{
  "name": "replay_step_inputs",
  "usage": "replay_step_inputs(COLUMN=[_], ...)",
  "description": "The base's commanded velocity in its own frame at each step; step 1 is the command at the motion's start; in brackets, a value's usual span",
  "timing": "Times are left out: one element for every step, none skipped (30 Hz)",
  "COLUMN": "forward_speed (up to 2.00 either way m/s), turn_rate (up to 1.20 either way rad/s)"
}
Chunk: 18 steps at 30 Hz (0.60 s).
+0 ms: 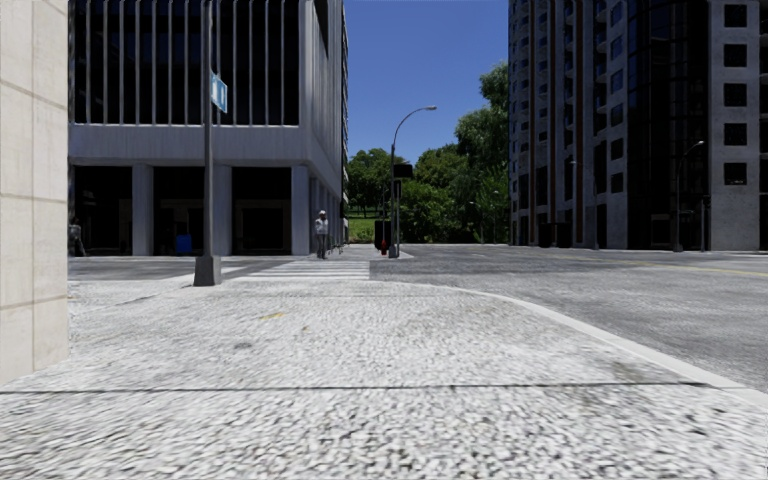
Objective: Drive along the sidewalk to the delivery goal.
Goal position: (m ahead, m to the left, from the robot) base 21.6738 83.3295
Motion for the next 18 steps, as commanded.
replay_step_inputs(forward_speed=[2.00, 2.00, 2.00, 2.00, 2.00, 2.00, 2.00, 2.00, 2.00, 2.00, 2.00, 2.00, 2.00, 2.00, 2.00, 2.00, 2.00, 2.00], turn_rate=[0.00, 0.00, 0.00, 0.00, 0.00, 0.04, 0.07, 0.14, 0.16, 0.16, 0.17, 0.17, 0.17, 0.17, 0.17, 0.17, 0.17, 0.17])
